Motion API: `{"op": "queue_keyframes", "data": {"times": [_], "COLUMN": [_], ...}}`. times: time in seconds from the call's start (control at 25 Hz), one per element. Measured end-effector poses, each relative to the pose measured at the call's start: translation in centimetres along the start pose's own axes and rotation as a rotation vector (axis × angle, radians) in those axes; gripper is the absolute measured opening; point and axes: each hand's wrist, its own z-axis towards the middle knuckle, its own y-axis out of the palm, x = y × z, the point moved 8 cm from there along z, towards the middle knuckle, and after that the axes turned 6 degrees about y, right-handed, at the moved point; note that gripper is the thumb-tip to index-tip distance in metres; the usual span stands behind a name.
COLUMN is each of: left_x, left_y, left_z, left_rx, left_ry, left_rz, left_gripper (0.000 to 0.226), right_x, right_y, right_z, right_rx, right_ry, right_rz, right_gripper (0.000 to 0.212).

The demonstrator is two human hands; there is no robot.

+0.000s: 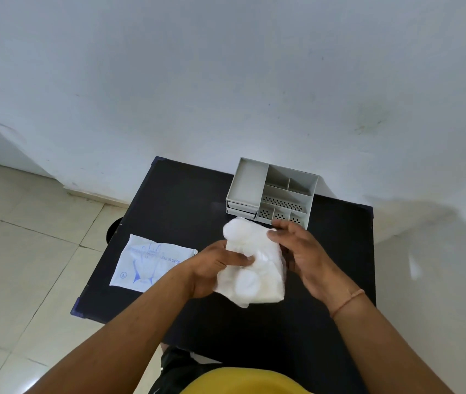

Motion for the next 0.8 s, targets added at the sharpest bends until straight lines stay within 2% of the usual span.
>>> {"op": "queue_keyframes", "data": {"times": [0.12,0.2,0.28,0.4,0.52,0.64,0.8], "left_x": [-1.2,-1.9,-2.1,-1.9,-1.7,-1.3,-0.7], "left_y": [1.4,2.2,2.5,1.8,0.6,-0.1,-0.5], "left_z": [-0.6,-1.1,-1.4,-1.5,-1.0,-0.9,-0.5], "left_rx": [-0.181,-0.269,-0.299,-0.243,-0.117,-0.02,0.079], "left_ry": [-0.083,-0.123,-0.134,-0.083,-0.018,0.034,0.11], "left_rz": [0.077,0.081,0.084,0.096,0.175,0.207,0.016], "left_gripper": [0.029,0.03,0.025,0.018,0.019,0.041,0.053], "right_x": [-2.2,-2.2,-1.5,-1.0,-0.8,-0.6,0.4], "right_y": [1.4,2.5,2.6,2.0,1.6,1.5,0.7], "right_z": [0.0,0.0,0.3,0.5,0.6,0.6,0.3], "right_rx": [-0.154,-0.282,-0.307,-0.212,-0.105,-0.099,-0.125], "right_ry": [-0.084,-0.027,-0.002,-0.036,-0.064,-0.014,0.067], "right_rz": [-0.193,-0.323,-0.413,-0.371,-0.329,-0.237,0.019], "right_gripper": [0.05,0.042,0.034,0.035,0.042,0.058,0.048]}}
